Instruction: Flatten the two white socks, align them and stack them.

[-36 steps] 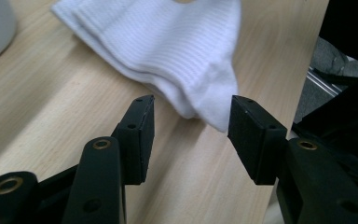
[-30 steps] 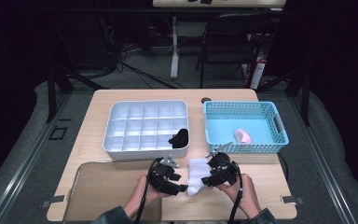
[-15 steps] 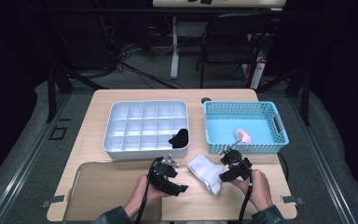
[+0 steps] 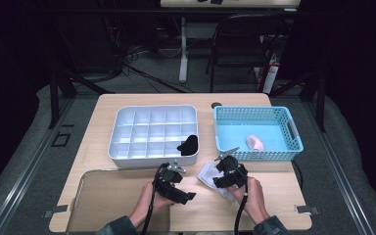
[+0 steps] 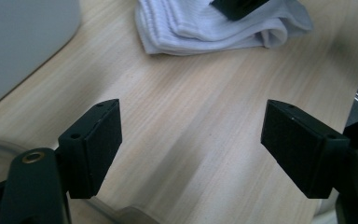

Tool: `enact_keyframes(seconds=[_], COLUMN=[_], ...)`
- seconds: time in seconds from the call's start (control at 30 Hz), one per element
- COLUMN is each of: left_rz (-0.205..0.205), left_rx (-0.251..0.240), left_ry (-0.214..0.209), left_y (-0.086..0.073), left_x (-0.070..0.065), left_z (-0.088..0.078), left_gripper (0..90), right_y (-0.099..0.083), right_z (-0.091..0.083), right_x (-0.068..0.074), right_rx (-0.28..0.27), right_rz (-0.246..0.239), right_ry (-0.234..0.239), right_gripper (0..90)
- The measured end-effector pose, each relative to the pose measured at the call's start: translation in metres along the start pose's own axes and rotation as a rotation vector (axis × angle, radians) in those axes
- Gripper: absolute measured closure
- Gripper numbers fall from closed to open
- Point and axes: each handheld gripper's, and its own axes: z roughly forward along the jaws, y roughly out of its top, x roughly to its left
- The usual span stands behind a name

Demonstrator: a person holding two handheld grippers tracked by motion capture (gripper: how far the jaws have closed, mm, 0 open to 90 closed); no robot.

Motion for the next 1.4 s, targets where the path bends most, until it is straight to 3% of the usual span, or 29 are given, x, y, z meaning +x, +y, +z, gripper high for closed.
enact_keyframes(seconds=[0.1,0.2,0.3,0.37,0.47,0.5,0.57,0.63,0.73,0.77,0.87,0.9,1.0,1.07,1.2,1.27,1.4], left_rz=[-0.012,-0.018,-0.007,-0.014,-0.014,-0.015,-0.011,-0.015,-0.017,-0.015,-0.019,-0.016,-0.025,-0.024,-0.031,-0.035,-0.032], left_rx=[0.003,0.018,0.018,0.016,0.019,0.016,0.016,0.015,0.015,0.016,0.013,0.014,0.013,0.019,0.02,0.023,0.018], left_ry=[-0.009,-0.002,0.0,0.003,0.007,0.008,0.012,0.016,0.018,0.018,0.02,0.025,0.03,0.038,0.044,0.044,0.047], left_y=[-0.001,-0.001,-0.001,-0.002,-0.002,-0.002,-0.002,-0.002,-0.002,-0.002,-0.002,-0.002,-0.002,-0.002,-0.003,-0.003,-0.003], left_x=[0.003,0.004,0.003,0.004,0.004,0.004,0.004,0.005,0.004,0.005,0.007,0.008,0.008,0.009,0.011,0.011,0.01], left_z=[0.002,0.005,0.004,0.004,0.004,0.004,0.004,0.004,0.003,0.003,0.003,0.002,0.002,0.002,0.001,0.001,0.0], left_gripper=[21.8,23.8,25.9,28.1,27.9,27.9,27.9,27.8,28.1,28.1,28.8,29.3,31.4,34.6,38.0,38.0,37.7], right_y=[0.0,-0.001,-0.001,-0.002,-0.005,-0.007,-0.007,-0.005,-0.002,-0.002,-0.005,-0.005,-0.001,0.0,0.005,0.005,0.004], right_z=[0.009,0.01,0.007,0.005,-0.006,-0.01,-0.018,-0.019,-0.009,-0.007,-0.004,-0.001,0.005,0.009,0.011,0.009,-0.007], right_x=[-0.004,-0.002,-0.004,-0.006,-0.01,-0.008,-0.002,0.008,0.015,0.012,0.005,0.004,0.006,0.007,0.001,-0.004,-0.005], right_rx=[-0.001,-0.007,0.029,0.03,-0.007,-0.04,-0.049,-0.075,-0.016,0.021,0.051,0.052,0.068,0.036,0.038,0.031,-0.021], right_rz=[-0.004,-0.058,-0.152,-0.168,-0.102,-0.074,-0.051,-0.028,-0.015,-0.006,0.038,0.052,-0.025,-0.085,-0.214,-0.211,-0.071], right_ry=[0.034,0.087,0.138,0.166,0.14,0.136,0.112,0.117,0.024,0.016,-0.013,-0.001,0.004,0.046,0.112,0.141,0.122], right_gripper=[49.6,51.1,51.2,49.6,42.9,41.3,38.1,36.3,36.3,38.4,46.6,48.4,51.3,53.1,53.3,50.1,37.5])
